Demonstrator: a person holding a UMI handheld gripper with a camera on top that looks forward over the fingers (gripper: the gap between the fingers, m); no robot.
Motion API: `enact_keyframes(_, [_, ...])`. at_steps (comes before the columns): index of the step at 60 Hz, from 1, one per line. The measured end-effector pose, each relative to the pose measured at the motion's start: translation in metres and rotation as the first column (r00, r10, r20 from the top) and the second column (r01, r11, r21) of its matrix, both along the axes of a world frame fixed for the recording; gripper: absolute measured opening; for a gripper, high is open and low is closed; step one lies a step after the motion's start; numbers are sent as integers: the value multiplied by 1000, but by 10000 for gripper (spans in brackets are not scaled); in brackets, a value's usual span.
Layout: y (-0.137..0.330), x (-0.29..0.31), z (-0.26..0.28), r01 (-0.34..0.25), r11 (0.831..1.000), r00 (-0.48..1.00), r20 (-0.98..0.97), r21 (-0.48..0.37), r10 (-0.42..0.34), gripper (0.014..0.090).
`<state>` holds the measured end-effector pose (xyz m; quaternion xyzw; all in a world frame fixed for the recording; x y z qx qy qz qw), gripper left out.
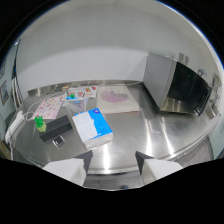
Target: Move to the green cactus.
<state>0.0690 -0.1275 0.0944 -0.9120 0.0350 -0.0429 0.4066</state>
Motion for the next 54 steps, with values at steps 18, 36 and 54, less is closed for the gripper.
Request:
enact_keyframes(18, [-8,-102,-1,-109,994,994,-31,-16,109,842])
enact_keyframes(36, [1,-214,0,-237,971,967,-101,-21,233,840])
enact_keyframes(54, [32,-261,-20,-237,971,968,-101,-38,232,838])
